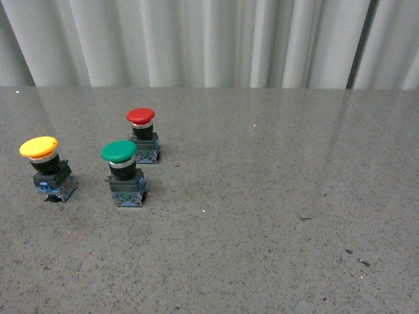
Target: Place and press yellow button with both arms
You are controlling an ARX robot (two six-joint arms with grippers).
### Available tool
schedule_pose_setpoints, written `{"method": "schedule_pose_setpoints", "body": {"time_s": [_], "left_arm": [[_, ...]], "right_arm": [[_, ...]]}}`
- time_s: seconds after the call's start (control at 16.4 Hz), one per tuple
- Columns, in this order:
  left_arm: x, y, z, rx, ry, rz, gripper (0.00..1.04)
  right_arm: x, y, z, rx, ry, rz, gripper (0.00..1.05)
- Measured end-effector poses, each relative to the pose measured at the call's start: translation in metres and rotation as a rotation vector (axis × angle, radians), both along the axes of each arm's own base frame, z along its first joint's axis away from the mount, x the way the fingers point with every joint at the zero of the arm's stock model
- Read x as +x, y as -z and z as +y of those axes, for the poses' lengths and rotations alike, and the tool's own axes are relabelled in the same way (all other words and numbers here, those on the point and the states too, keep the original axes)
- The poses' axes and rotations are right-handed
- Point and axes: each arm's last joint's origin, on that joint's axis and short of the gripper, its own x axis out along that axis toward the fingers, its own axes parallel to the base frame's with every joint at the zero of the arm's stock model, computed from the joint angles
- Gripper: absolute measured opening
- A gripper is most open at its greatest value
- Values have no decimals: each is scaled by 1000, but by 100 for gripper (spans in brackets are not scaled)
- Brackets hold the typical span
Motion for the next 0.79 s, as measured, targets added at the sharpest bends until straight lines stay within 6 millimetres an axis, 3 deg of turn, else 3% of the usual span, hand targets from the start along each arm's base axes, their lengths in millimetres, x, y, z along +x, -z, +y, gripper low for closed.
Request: {"method": "schedule_pose_setpoints", "body": {"time_s": [0.79], "left_arm": [[0,0,0,0,0,0,98]], "right_arm": [[0,0,0,0,0,0,98]]}}
